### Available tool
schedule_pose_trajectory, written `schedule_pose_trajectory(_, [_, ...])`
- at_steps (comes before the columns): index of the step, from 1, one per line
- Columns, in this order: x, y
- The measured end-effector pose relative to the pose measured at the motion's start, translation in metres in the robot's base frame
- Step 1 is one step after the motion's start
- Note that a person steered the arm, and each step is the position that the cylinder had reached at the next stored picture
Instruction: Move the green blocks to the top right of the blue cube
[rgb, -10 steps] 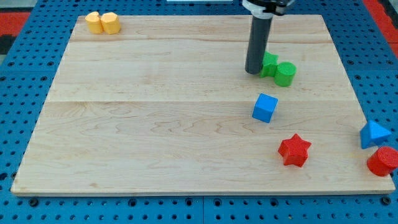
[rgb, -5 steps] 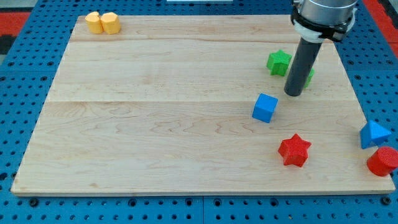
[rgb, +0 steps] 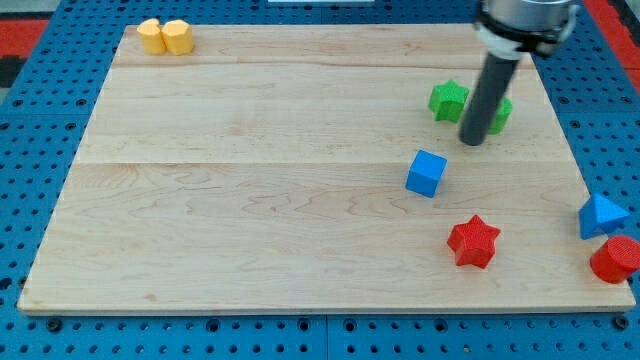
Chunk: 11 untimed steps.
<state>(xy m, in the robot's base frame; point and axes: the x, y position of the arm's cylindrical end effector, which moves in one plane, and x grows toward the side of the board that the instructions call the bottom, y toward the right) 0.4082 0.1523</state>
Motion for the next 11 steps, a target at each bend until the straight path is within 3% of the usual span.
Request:
schedule_pose_trajectory(1, [-0.007, -0.037])
schedule_pose_trajectory(4, [-0.100, -0.035])
schedule_pose_trajectory(9, [-0.079, 0.010])
schedule_pose_trajectory(11, [-0.079, -0.004])
